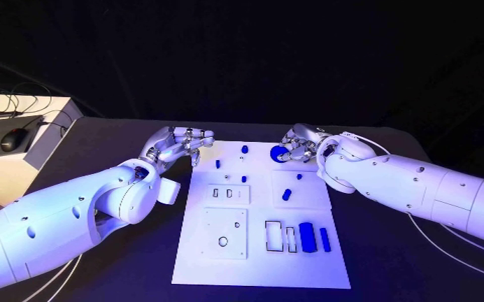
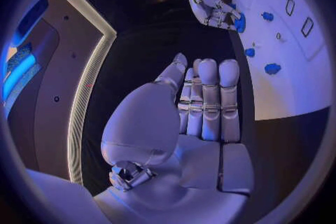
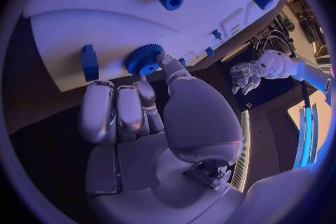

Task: Assemble the parts on the task board

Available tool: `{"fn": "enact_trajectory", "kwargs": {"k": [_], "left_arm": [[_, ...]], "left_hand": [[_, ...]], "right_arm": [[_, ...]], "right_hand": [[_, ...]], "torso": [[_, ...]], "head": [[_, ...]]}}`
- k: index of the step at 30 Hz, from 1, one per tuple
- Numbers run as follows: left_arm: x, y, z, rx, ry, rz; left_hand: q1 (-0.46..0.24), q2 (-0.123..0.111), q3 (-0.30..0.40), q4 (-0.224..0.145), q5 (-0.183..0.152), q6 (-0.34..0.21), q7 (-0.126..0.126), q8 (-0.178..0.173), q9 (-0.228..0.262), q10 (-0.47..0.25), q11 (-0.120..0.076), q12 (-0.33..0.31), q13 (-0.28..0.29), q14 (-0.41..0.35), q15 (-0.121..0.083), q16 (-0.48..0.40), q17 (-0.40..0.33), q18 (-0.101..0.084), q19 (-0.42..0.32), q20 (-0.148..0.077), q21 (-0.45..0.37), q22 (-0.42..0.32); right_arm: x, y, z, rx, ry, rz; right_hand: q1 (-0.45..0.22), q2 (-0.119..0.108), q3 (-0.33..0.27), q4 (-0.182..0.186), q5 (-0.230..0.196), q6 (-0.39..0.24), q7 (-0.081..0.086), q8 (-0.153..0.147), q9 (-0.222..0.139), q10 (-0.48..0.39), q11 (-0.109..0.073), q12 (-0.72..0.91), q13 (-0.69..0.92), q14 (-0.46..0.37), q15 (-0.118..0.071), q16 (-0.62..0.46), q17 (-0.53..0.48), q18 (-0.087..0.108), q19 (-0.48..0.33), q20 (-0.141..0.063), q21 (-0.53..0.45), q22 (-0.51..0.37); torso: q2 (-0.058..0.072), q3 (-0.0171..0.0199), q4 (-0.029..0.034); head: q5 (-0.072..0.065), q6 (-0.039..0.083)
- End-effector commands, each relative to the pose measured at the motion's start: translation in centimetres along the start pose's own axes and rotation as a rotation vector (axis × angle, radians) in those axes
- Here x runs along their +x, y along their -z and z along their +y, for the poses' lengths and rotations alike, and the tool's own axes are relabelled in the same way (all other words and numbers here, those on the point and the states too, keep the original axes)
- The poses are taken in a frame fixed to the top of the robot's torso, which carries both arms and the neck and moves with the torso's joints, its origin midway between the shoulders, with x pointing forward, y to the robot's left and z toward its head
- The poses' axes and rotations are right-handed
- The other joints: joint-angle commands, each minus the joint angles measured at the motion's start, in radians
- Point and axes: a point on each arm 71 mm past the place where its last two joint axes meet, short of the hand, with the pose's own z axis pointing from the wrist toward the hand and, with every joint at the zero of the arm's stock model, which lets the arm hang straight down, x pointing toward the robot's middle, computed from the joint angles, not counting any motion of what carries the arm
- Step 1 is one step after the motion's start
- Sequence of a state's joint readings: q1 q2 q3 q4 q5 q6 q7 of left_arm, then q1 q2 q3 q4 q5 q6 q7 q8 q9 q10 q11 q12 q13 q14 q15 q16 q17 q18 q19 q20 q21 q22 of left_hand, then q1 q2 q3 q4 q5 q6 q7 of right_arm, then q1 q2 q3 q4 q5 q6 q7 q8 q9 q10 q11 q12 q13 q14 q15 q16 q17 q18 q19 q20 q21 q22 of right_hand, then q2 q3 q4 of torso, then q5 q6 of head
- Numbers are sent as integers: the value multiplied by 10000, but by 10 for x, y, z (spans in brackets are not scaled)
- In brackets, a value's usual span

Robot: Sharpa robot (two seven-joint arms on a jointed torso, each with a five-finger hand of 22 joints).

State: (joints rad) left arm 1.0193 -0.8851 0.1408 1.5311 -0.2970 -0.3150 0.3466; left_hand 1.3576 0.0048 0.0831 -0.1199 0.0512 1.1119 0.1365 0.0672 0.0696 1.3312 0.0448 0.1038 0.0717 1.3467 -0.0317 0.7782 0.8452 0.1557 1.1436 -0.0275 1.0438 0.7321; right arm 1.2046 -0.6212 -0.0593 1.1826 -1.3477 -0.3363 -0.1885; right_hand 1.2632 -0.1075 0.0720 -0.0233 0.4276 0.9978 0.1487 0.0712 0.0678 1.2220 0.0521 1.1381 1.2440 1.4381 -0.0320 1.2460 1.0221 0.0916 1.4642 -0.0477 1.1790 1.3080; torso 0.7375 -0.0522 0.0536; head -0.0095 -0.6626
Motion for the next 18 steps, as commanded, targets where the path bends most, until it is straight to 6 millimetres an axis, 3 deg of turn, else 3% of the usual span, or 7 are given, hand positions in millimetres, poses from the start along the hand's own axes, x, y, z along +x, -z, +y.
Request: {"fn": "enact_trajectory", "kwargs": {"k": [1, 7, 18], "left_arm": [[2, 0, -1, 92, 91, 194], [2, 0, -1, 91, 87, 185], [2, 0, -1, 89, 83, 167]], "left_hand": [[-65, 4, 57, 26, -4, -66, -3, 10, -2, -104, 3, 11, -16, -48, 44, 27, -14, 280, 11, 27, -65, 16], [-65, 4, 57, 27, -4, -66, -3, 10, -2, -105, 3, 11, -16, -48, 44, 27, -14, 280, 11, 27, -65, 17], [-65, 4, 57, 27, -4, -66, -3, 10, -2, -105, 3, 11, -16, -48, 44, 27, -14, 280, 11, 27, -65, 17]], "right_arm": [[6, 0, -1, 94, 67, 566], [7, 1, -2, 83, 64, 658], [1, 2, 5, -473, 365, -243]], "right_hand": [[51, 231, 87, -90, 318, 47, 83, 3, 14, -9, -80, -51, 2, 5, 4, 7, 17, -55, 530, 54, 78, 1667], [-118, 614, 555, -719, 766, 331, 22, -27, 0, -30, -158, -115, 20, 18, -63, -41, 62, -86, 513, -13, 98, 1667], [-405, 797, 1380, -1230, 1048, 585, -58, -31, 4, -7, -235, -210, 38, 32, -121, -99, 141, -125, 508, -82, 158, 1678]], "torso": [[-4, 2, 12], [-3, 4, -9], [0, 6, 5]], "head": [[-5, 2], [9, -12], [21, 2]]}}
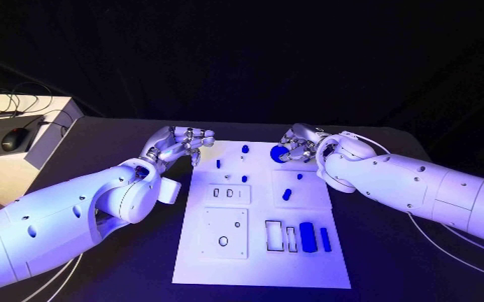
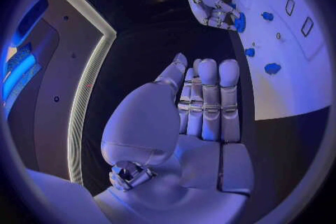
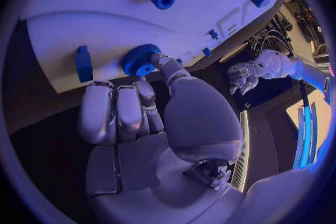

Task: Assemble the parts on the task board

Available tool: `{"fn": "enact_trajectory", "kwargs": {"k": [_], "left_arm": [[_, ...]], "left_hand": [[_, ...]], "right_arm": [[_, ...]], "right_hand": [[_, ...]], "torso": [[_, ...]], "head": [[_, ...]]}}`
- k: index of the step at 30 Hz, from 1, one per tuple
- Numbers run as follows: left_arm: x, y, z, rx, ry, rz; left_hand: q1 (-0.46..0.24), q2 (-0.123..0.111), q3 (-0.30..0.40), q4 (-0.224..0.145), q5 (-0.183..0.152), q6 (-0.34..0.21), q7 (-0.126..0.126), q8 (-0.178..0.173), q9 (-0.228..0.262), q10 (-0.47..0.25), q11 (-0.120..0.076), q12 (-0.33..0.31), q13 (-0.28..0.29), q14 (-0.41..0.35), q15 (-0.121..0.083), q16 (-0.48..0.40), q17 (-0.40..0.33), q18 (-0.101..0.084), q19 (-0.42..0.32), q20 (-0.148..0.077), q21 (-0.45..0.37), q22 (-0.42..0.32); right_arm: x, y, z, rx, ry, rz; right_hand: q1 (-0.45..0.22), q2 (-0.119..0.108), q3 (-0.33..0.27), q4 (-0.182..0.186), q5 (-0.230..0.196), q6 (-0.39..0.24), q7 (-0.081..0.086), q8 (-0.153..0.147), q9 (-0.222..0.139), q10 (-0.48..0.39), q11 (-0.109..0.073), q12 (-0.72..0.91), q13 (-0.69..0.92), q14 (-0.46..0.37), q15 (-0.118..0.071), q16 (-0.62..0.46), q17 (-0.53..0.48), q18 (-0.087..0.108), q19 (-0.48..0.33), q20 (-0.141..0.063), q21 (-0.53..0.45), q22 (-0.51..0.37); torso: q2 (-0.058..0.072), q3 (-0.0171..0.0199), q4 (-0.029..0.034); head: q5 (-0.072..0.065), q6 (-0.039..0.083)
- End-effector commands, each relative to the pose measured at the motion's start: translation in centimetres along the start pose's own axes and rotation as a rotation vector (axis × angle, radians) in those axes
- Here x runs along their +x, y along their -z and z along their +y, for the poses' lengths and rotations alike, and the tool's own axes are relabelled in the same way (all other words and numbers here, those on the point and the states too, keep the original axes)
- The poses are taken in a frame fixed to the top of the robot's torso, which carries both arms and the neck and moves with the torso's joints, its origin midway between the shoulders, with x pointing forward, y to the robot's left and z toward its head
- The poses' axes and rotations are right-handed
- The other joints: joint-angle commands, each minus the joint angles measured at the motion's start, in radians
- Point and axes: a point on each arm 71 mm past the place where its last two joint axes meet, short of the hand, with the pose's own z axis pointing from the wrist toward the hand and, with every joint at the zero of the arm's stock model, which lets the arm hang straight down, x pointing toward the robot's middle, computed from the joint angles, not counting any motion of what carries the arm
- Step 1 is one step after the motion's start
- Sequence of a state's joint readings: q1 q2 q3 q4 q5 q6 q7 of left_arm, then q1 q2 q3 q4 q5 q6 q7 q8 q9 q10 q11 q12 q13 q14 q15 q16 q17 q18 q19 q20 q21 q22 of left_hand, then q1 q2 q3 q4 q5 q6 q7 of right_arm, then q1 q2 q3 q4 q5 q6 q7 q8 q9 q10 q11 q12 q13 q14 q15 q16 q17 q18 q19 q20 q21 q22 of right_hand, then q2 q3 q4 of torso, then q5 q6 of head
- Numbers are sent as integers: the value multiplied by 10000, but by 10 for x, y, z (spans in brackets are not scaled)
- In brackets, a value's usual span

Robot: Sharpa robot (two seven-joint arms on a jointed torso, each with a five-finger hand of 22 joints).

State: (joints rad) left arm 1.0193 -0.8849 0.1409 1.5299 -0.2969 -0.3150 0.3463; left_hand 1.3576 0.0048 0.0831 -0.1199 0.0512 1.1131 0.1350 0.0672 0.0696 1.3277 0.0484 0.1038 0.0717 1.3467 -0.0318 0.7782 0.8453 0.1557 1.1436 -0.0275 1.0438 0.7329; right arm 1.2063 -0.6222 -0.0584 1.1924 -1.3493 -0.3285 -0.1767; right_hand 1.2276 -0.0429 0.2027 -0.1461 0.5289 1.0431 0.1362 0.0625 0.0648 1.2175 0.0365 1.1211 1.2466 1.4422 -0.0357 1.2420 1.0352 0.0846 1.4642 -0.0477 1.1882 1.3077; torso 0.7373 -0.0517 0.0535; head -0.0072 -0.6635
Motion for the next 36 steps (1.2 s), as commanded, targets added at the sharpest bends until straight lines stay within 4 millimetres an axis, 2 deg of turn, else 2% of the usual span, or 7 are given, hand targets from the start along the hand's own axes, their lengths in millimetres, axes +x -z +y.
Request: {"fn": "enact_trajectory", "kwargs": {"k": [1, 8, 13, 16, 26, 33, 36], "left_arm": [[2, 0, -1, 94, 85, 174], [2, -1, 0, 91, 86, 165], [1, -1, 0, 85, 98, 166], [2, -1, 0, 85, 107, 170], [3, -2, 0, 95, 126, 190], [4, -2, 0, 95, 131, 202], [4, -1, 0, 93, 124, 189]], "left_hand": [[-66, 3, 57, 27, -4, -78, 12, 10, -2, -69, -32, 11, -16, -48, 44, 27, -15, 280, 11, 26, -66, 9], [-66, 3, 57, 27, -4, -78, 12, 10, -2, -69, -32, 11, -16, -48, 44, 27, -15, 280, 11, 26, -66, 9], [-51, 14, 80, 35, -5, -62, 9, 14, -1, -71, -35, 22, -16, -45, 42, 36, -29, 285, 15, 28, -83, 25], [-51, 14, 80, 35, -5, -62, 9, 14, -1, -71, -35, 22, -16, -45, 42, 36, -29, 285, 15, 28, -83, 25], [-51, 14, 80, 35, -5, -62, 9, 14, -1, -71, -35, 22, -16, -45, 42, 36, -29, 285, 15, 28, -83, 25], [-38, 3, 91, 23, -5, -67, 9, 11, -2, -78, -35, 23, -17, -49, 42, 43, -35, 282, 28, 28, -78, 58], [-38, 3, 91, 23, -5, -67, 9, 11, -2, -78, -35, 23, -17, -49, 42, 43, -35, 282, 28, 28, -78, 58]], "right_arm": [[1, 2, 2, -337, 401, -427], [-3, 7, 17, -1089, 632, -1360], [-4, 14, 34, -1758, 806, -1838], [-3, 18, 47, -2182, 909, -2017], [10, 15, 82, -2864, 1334, -2103], [21, 8, 93, -2858, 1546, -2127], [23, 5, 95, -2838, 1610, -2128]], "right_hand": [[-72, 142, 65, -5, -26, 154, 59, 62, 37, 50, -84, -41, 15, -8, -86, -63, 14, -59, 510, -83, 79, 1685], [-112, 23, -85, -9, -532, 230, 24, 59, 38, 113, -95, -66, 18, 5, -97, -58, 66, -75, 523, -93, 146, 1700], [-87, -45, -200, 39, -621, 237, 17, 51, 36, 137, -98, -114, 11, 6, -97, -69, 91, -78, 524, -96, 157, 1701], [-69, -75, -240, 62, -649, 248, 12, 52, 36, 161, -101, -119, 18, 14, -99, -64, 112, -83, 528, -98, 179, 1707], [-11, -129, -310, 163, -827, 239, 12, 47, 34, 161, -97, -195, 16, 16, -101, -91, 134, -85, 522, -100, 175, 1704], [35, -133, -295, 166, -847, 233, 16, 48, 35, 148, -98, -235, 0, 15, -102, -113, 125, -82, 518, -100, 157, 1701], [35, -133, -295, 166, -847, 233, 16, 48, 35, 148, -98, -235, 0, 15, -102, -113, 125, -82, 518, -100, 157, 1701]], "torso": [[1, 1, 7], [-2, -1, 5], [-19, 3, -8], [-24, -3, -24], [-3, -18, 17], [26, -31, 53], [36, -42, 83]], "head": [[-1, 19], [19, 56], [90, 66], [73, 79], [32, 149], [44, 136], [-3, 129]]}}
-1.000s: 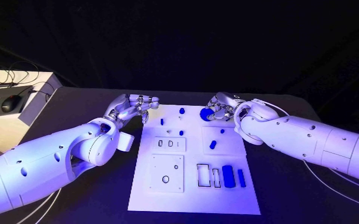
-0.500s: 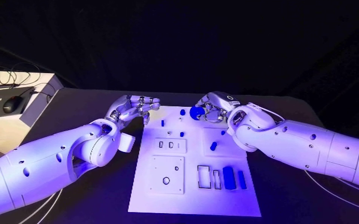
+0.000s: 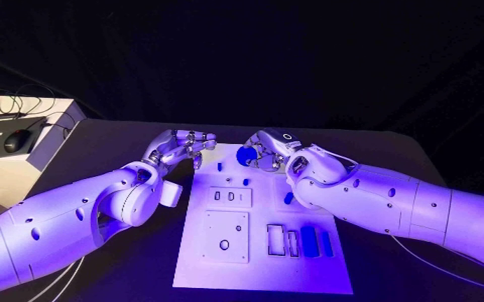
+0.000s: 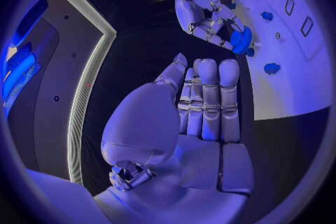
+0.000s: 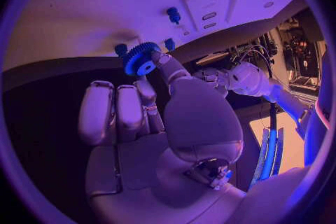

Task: Assemble the parts on the task board

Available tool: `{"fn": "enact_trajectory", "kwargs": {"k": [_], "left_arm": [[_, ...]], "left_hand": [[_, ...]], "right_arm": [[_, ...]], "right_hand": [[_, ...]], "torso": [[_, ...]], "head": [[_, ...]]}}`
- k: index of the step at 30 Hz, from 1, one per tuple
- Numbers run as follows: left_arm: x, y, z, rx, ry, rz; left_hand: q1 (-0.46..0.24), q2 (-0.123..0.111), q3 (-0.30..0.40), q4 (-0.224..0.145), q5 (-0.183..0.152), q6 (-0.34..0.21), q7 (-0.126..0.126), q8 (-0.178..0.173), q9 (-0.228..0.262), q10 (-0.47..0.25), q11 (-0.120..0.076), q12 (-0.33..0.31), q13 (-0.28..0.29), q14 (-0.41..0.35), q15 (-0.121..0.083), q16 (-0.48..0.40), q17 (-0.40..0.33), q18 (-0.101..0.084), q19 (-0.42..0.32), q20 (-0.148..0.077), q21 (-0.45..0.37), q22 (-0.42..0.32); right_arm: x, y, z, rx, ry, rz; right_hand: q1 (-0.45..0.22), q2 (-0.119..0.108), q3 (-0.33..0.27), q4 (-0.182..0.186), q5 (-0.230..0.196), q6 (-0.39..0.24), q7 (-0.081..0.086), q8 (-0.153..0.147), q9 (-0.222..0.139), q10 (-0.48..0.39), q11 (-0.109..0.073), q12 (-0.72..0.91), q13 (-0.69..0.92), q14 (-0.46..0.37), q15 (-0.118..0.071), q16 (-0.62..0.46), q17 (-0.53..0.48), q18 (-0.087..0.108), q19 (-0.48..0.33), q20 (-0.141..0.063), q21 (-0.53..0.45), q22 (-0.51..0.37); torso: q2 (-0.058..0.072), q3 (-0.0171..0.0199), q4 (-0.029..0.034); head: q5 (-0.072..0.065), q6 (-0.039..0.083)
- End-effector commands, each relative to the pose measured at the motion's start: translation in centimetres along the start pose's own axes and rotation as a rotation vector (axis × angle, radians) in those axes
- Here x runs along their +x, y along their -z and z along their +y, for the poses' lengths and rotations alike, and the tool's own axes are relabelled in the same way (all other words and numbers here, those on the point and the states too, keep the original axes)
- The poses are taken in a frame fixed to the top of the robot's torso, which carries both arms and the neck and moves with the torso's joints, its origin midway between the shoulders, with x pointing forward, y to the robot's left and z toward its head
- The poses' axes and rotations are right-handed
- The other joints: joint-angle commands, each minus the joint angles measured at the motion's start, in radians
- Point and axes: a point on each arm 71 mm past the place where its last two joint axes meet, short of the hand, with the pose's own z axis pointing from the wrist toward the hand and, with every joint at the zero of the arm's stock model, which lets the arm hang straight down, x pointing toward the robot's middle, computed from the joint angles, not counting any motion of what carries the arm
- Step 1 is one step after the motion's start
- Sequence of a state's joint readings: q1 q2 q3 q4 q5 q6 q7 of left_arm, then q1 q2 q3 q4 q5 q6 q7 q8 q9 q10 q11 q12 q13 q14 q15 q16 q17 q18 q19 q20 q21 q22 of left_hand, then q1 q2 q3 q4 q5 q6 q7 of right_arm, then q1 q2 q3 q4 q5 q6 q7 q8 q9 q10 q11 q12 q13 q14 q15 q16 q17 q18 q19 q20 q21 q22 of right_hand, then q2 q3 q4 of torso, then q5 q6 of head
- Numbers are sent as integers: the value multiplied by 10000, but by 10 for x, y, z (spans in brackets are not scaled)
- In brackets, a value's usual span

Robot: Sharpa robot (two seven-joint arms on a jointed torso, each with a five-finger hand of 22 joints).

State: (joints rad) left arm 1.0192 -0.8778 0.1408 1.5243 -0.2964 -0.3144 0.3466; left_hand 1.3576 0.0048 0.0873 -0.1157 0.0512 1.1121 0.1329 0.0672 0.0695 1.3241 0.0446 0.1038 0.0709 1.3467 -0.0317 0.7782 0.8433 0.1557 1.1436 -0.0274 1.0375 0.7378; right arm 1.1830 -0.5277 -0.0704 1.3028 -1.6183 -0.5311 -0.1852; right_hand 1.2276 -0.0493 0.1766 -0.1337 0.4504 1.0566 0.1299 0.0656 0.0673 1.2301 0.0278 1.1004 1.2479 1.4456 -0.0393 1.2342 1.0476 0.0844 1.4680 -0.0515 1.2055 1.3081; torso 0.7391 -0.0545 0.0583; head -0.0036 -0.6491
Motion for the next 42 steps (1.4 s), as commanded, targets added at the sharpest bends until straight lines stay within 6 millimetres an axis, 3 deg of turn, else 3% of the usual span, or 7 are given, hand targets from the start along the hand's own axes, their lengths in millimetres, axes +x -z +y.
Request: {"fn": "enact_trajectory", "kwargs": {"k": [1, 6, 13, 23, 31, 42], "left_arm": [[2, 0, -1, 92, 100, 171], [2, 0, -1, 96, 99, 171], [3, 0, -2, 97, 110, 191], [2, 0, -1, 89, 100, 168], [3, -1, -1, 94, 108, 180], [2, 0, -1, 93, 103, 171]], "left_hand": [[-38, 3, 49, -19, -5, -58, 29, 11, -2, -43, 3, 23, -9, -49, 42, 43, -15, 282, 28, 27, -15, 9], [-38, 3, 49, -19, -5, -58, 29, 11, -2, -43, 3, 23, -9, -49, 42, 43, -15, 282, 28, 27, -15, 9], [-38, 3, 49, -19, -5, -58, 29, 11, -2, -43, 3, 23, -9, -49, 42, 43, -15, 282, 28, 27, -15, 9], [-38, 3, 49, -19, -5, -58, 29, 11, -2, -43, 3, 23, -9, -49, 42, 43, -15, 282, 28, 27, -15, 9], [-38, 3, 49, -19, -5, -58, 29, 11, -2, -43, 3, 23, -9, -49, 42, 43, -15, 282, 28, 27, -15, 9], [-38, 3, 49, -19, -5, -58, 29, 11, -2, -43, 3, 23, -9, -49, 42, 43, -15, 282, 28, 27, -15, 9]], "right_arm": [[0, -2, 1, 8, 430, -250], [5, -5, 4, -5, 467, -92], [11, -6, 4, 52, 519, 80], [15, -5, 5, 13, 549, 329], [19, -5, 7, -21, 540, 461], [23, -4, 7, -3, 545, 553]], "right_hand": [[35, -69, -34, 41, -62, 97, 79, 17, 10, 22, -12, -27, -14, -20, -66, -35, 2, -80, 480, -62, -15, 1696], [37, -93, -38, 57, -70, 92, 82, 14, 9, 21, -10, -50, -20, -17, -67, -46, 4, -82, 482, -62, -7, 1699], [39, -112, -45, 70, -90, 80, 85, 13, 8, 5, -6, -81, -34, -19, -66, -58, -1, -78, 477, -62, -34, 1692], [41, -133, -59, 94, -99, 78, 84, 15, 9, 14, -6, -83, -29, -16, -66, -67, 4, -79, 476, -62, -33, 1693], [41, -133, -59, 94, -99, 78, 84, 15, 9, 14, -6, -83, -29, -16, -66, -67, 4, -79, 476, -62, -33, 1693], [64, -163, -80, 145, -110, 13, 106, 3, 3, 2, 9, -107, -27, -12, -60, -81, 16, -79, 473, -59, -49, 1691]], "torso": [[14, -13, 27], [22, 8, -20], [16, 9, 1], [-4, 23, -32], [0, 18, -6], [12, 10, -18]], "head": [[-47, -20], [45, -53], [40, -101], [73, -159], [68, -164], [84, -176]]}}
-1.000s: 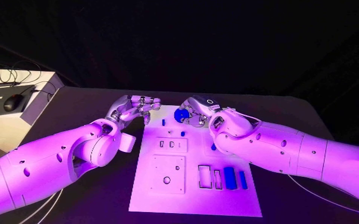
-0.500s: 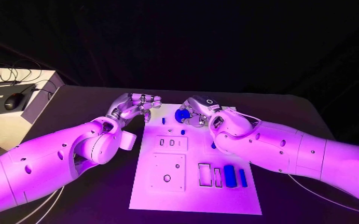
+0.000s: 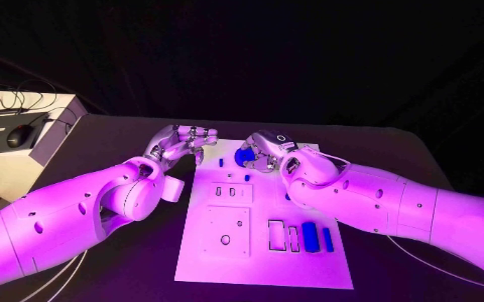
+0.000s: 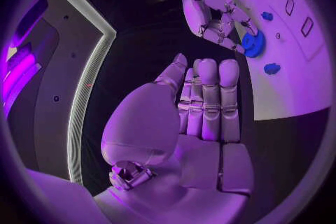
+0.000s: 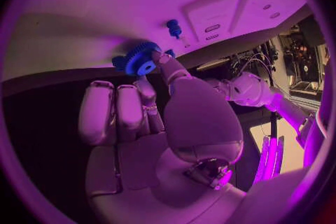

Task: Assemble the parts on the task board

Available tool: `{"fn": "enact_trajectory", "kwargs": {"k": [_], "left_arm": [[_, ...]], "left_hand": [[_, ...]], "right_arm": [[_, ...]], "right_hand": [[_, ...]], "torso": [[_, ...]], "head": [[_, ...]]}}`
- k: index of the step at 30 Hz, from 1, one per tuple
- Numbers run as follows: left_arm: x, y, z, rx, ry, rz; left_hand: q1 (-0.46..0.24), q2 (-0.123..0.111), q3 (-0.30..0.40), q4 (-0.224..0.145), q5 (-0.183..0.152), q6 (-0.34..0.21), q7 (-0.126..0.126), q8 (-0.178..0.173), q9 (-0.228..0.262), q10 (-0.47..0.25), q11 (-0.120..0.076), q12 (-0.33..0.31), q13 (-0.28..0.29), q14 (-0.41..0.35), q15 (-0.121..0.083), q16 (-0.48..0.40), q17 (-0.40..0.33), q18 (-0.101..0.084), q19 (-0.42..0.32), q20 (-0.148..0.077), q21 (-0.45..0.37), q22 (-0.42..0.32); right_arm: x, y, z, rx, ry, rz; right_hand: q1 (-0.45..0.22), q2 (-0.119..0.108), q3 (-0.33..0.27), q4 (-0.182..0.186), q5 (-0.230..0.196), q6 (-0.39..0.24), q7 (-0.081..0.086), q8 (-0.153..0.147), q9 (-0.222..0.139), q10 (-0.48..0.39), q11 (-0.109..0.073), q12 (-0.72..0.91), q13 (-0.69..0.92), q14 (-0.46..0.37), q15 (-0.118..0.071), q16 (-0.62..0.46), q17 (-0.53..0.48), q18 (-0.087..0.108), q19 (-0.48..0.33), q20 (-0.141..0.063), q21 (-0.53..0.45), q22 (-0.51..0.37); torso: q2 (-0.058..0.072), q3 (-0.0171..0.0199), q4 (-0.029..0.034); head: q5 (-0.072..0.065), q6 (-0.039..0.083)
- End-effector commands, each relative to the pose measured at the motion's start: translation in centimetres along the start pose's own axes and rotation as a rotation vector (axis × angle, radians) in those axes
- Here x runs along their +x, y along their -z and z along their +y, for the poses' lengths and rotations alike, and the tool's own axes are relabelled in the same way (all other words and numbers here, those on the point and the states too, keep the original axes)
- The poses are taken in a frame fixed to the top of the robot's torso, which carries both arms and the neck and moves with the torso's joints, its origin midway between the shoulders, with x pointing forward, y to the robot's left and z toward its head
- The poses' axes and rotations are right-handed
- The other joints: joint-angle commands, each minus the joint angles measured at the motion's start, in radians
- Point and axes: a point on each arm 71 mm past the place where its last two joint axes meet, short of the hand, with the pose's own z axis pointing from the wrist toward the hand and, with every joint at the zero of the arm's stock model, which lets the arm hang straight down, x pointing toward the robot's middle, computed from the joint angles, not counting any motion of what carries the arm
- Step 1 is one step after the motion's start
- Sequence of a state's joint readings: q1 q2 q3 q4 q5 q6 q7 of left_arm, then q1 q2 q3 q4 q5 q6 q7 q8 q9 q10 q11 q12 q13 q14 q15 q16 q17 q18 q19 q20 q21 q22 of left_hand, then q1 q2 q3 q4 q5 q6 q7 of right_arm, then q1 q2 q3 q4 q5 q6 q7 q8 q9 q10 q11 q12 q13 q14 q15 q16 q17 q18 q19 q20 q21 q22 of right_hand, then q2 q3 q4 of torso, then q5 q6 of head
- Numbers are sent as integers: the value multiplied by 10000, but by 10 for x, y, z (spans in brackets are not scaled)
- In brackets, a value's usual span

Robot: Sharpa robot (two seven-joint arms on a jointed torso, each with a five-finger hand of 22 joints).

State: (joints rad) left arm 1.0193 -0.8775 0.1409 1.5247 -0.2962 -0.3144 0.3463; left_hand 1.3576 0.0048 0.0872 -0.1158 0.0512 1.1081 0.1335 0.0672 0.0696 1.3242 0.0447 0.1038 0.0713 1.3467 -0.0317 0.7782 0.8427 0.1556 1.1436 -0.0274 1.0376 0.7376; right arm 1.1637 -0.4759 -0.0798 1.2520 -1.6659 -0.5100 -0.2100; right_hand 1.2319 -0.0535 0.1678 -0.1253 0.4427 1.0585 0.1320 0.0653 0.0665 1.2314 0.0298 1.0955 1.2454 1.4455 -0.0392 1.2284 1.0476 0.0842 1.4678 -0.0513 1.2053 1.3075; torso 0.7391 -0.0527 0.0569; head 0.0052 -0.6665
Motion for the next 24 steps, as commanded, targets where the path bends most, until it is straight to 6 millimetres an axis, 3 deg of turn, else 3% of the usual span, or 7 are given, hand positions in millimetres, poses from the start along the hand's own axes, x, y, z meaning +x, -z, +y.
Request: {"fn": "enact_trajectory", "kwargs": {"k": [1, 12, 24], "left_arm": [[2, 0, -1, 93, 98, 165], [2, 0, -1, 90, 96, 163], [2, 0, -1, 90, 96, 162]], "left_hand": [[-38, 3, 50, -18, -5, -17, 23, 11, -2, -43, 2, 23, -12, -49, 41, 43, -9, 282, 28, 27, -16, 11], [-38, 3, 50, -18, -5, -17, 23, 11, -2, -43, 2, 23, -12, -49, 41, 43, -9, 282, 28, 27, -16, 11], [-38, 3, 50, -18, -5, -17, 23, 11, -2, -43, 2, 23, -12, -49, 41, 43, -9, 282, 28, 27, -16, 11]], "right_arm": [[4, 1, -1, -12, 138, 204], [5, -2, -3, 80, 173, 124], [5, -2, -6, 157, 185, 49]], "right_hand": [[22, -122, 5, 66, -34, -26, 93, 5, 10, -23, -5, -73, -10, -12, -57, -26, 15, -77, 473, -59, -50, 1696], [84, -174, -88, 136, -316, -412, 219, -4, 5, -255, 78, -426, -278, -25, 4, -72, 15, -61, 455, -4, -101, 1688], [157, -198, -195, 223, -342, -715, 304, -14, 2, -390, 131, -578, -466, -29, 53, -101, 35, -42, 451, 47, -120, 1687]], "torso": [[12, -6, -3], [0, -6, -1], [2, -2, -13]], "head": [[0, 1], [-3, -15], [-1, -3]]}}
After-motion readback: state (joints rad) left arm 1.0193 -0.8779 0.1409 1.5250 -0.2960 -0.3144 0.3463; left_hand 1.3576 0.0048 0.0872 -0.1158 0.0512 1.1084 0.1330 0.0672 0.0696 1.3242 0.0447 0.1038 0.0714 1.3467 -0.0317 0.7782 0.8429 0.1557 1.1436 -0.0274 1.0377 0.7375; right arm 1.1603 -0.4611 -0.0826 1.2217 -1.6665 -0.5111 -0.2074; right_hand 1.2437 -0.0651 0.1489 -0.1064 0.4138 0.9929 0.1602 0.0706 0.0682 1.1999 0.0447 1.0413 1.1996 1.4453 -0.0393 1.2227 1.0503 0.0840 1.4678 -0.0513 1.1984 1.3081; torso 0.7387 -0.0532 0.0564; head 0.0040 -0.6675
